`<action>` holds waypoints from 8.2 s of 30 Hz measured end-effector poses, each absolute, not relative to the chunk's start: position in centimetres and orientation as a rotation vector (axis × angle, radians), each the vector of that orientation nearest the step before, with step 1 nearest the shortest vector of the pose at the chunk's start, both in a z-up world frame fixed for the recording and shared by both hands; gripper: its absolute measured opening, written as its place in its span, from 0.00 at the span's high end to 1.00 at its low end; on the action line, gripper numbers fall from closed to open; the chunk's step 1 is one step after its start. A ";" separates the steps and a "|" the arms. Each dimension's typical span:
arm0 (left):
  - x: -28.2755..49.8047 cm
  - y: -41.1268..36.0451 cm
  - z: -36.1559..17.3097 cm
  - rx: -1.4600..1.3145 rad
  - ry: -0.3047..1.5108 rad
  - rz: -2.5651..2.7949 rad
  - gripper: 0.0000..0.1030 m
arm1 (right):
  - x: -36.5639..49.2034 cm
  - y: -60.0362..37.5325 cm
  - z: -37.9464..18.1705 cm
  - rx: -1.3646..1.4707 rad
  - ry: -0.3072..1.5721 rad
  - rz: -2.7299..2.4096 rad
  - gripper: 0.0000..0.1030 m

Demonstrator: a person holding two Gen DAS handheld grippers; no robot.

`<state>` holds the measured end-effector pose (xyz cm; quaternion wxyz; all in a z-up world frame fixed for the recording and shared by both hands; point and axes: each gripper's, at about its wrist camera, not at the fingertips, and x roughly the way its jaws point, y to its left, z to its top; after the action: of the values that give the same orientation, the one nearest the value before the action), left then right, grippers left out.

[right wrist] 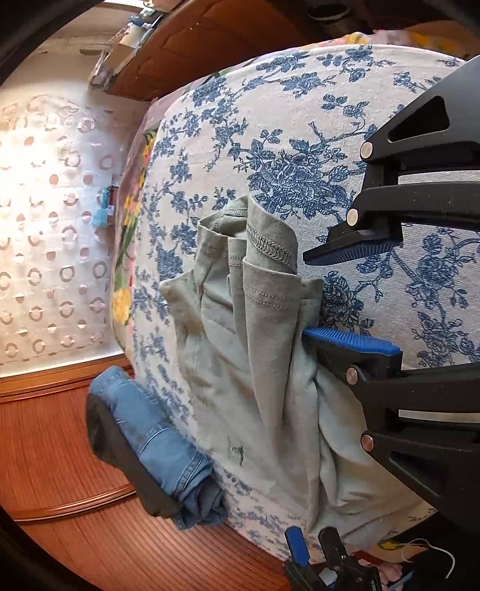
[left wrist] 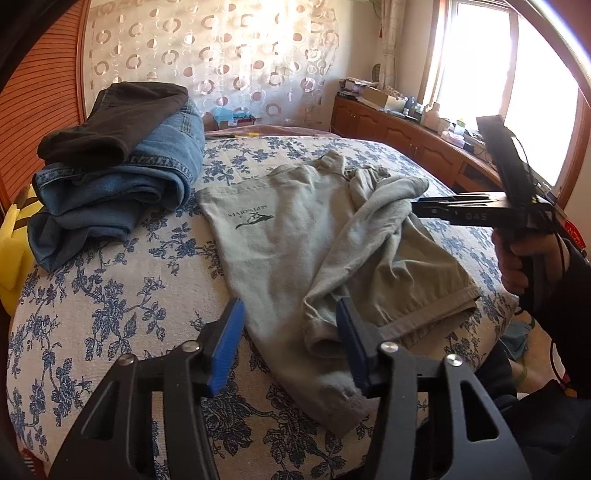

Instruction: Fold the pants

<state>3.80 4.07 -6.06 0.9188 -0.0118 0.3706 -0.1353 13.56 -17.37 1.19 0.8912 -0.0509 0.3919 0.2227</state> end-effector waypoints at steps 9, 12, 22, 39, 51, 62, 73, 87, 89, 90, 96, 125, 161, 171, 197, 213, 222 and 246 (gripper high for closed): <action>3.6 3.9 -5.9 -0.035 0.757 -0.303 0.60 | 14.1 -16.6 0.3 -0.120 0.821 0.503 0.91; 3.6 3.9 -5.9 -0.037 0.755 -0.311 0.64 | 13.8 -16.7 0.4 -0.109 0.813 0.539 0.94; 3.4 3.7 -5.8 -0.046 0.756 -0.330 0.72 | 11.5 -19.1 4.7 -0.090 0.666 0.527 0.94; 2.3 3.6 -5.2 -0.091 0.736 -0.379 0.87 | 15.5 -13.3 7.2 -0.165 0.577 0.597 0.94; 0.6 4.7 -5.1 -0.133 0.717 -0.362 0.92 | 19.0 -6.6 6.3 -0.197 0.596 0.727 0.94; -0.9 5.3 -5.9 -0.137 0.748 -0.345 0.92 | 20.5 -2.0 4.5 -0.278 0.668 0.764 0.90; -0.9 6.0 -5.4 -0.132 0.730 -0.290 0.86 | 20.7 -6.7 4.5 -0.196 0.656 0.685 0.57; 1.5 6.4 -5.0 -0.071 0.737 -0.229 0.53 | 13.8 -14.5 0.9 -0.132 0.692 0.547 0.57; 2.2 6.2 -5.1 -0.071 0.744 -0.239 0.53 | 13.2 -15.0 0.5 -0.132 0.692 0.530 0.57; 2.5 6.1 -5.2 -0.073 0.747 -0.248 0.53 | 13.1 -15.2 0.4 -0.130 0.693 0.525 0.57; 4.2 5.3 -5.5 -0.049 0.769 -0.262 0.40 | 14.3 -16.2 0.5 -0.102 0.706 0.514 0.57; 10.5 6.3 -4.9 -0.017 0.781 -0.205 0.28 | 23.6 -12.4 -0.3 -0.076 0.787 0.549 0.96; 20.3 4.6 -5.9 0.006 0.862 -0.195 0.65 | 11.7 -17.7 -1.6 -0.084 0.736 0.470 0.64; 21.6 4.7 -6.3 0.026 0.893 -0.155 0.65 | 10.6 -17.2 -1.7 -0.096 0.711 0.469 0.64; 17.7 7.9 -2.8 0.002 0.764 -0.122 0.98 | 10.8 -17.3 -1.8 -0.085 0.704 0.461 0.64; 13.6 4.8 -4.2 0.082 0.762 -0.194 0.23 | 10.9 -17.3 -1.8 -0.086 0.704 0.461 0.64; 11.5 4.2 -5.1 0.059 0.785 -0.241 0.22 | 10.9 -17.3 -1.9 -0.086 0.706 0.463 0.64; 3.3 5.1 -5.9 0.012 0.808 -0.283 0.26 | 4.0 -16.8 0.7 -0.180 0.690 0.587 0.56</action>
<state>3.30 5.10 -5.86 0.9099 0.0059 0.3916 -0.1371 4.04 -16.76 0.70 0.8953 -0.0868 0.3327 0.2831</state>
